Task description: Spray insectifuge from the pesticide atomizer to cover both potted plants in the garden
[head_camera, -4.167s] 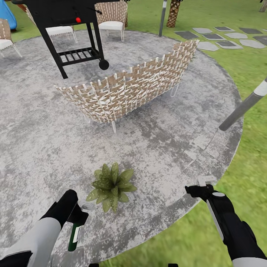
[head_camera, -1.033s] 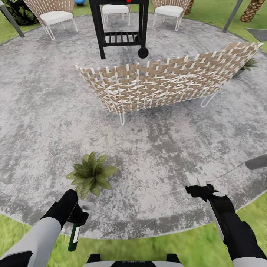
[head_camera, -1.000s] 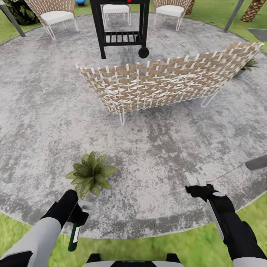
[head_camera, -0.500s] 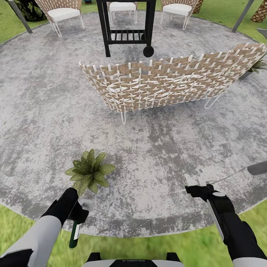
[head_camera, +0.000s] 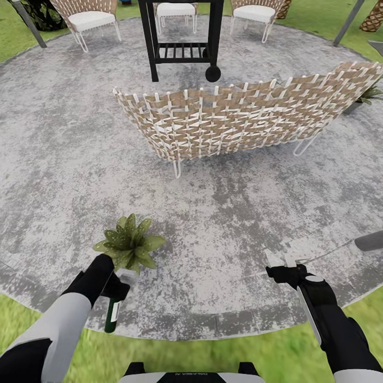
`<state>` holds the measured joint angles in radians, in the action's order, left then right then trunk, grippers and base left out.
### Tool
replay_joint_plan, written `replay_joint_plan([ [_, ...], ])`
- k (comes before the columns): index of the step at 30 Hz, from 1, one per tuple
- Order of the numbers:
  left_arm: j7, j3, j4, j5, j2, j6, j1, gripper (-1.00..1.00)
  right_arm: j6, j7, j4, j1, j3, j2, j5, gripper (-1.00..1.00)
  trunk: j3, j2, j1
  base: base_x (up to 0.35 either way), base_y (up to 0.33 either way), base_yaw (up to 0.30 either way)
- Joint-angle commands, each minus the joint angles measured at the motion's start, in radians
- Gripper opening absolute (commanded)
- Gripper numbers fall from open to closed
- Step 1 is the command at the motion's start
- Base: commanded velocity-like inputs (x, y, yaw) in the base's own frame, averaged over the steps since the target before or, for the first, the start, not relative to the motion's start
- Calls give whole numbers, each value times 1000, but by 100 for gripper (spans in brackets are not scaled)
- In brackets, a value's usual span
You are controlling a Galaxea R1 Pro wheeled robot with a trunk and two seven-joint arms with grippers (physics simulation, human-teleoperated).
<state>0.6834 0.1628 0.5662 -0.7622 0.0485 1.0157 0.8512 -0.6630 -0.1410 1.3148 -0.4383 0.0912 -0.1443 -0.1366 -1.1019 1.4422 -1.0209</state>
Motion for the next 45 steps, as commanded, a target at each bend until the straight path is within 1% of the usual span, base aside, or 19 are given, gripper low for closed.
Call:
replay_joint_plan([
  [1, 10, 4, 1, -11, -1, 2, 1, -100, -5, -9, 1, 0, 2, 0, -11, 100, -1, 0, 0, 0, 0, 0],
  [5, 10, 4, 0, -11, -3, 2, 2, -100, -4, -9, 1, 0, 3, 0, -11, 100, -1, 0, 0, 0, -71, 0],
  [15, 10, 5, 0, -11, -3, 2, 1, -100, -5, -9, 1, 0, 3, 0, -11, 100, 2, 0, 0, 0, -284, 0],
  [23, 10, 9, 0, -11, 0, 1, -12, -100, -4, -9, 1, 0, 0, 0, -11, 100, 12, 0, 0, 0, -16, 0],
  [25, 11, 22, 0, -10, 2, 1, -12, -100, -4, -9, 1, 0, -1, 0, -11, 100, 13, 0, 0, 0, 0, 0],
  [27, 11, 75, 0, -10, 3, 1, -12, -100, -4, -9, 1, 0, 0, 0, -11, 100, 12, 0, 0, 0, 0, 42],
  [28, 11, 86, 0, -10, 3, 0, -12, -100, -4, -9, 1, 0, 0, 0, -11, 100, 12, 0, 0, 0, 0, 152],
  [33, 11, 103, 0, -10, 2, 0, -12, -100, -4, -8, 1, 0, -3, 0, -11, 100, 8, 0, 0, 0, 0, 213],
  [37, 13, 105, 0, -9, 1, 0, -13, -100, -4, -8, 1, 0, 0, 0, -11, 100, 4, 0, 0, 0, 0, 192],
  [43, 16, 109, -1, -4, 1, 0, -15, -100, -4, -8, 1, 0, -2, 0, -11, 100, 3, 0, 0, 0, 0, 43],
  [44, 16, 113, 0, -3, 1, 0, -16, -100, -4, -8, 1, 0, -3, 0, -11, 100, 2, 0, 0, 0, 0, 161],
  [45, 16, 136, 0, -3, 1, 0, -16, -100, -4, -9, 1, 0, -3, 0, -11, 100, 1, 0, 0, 0, 0, 182],
])
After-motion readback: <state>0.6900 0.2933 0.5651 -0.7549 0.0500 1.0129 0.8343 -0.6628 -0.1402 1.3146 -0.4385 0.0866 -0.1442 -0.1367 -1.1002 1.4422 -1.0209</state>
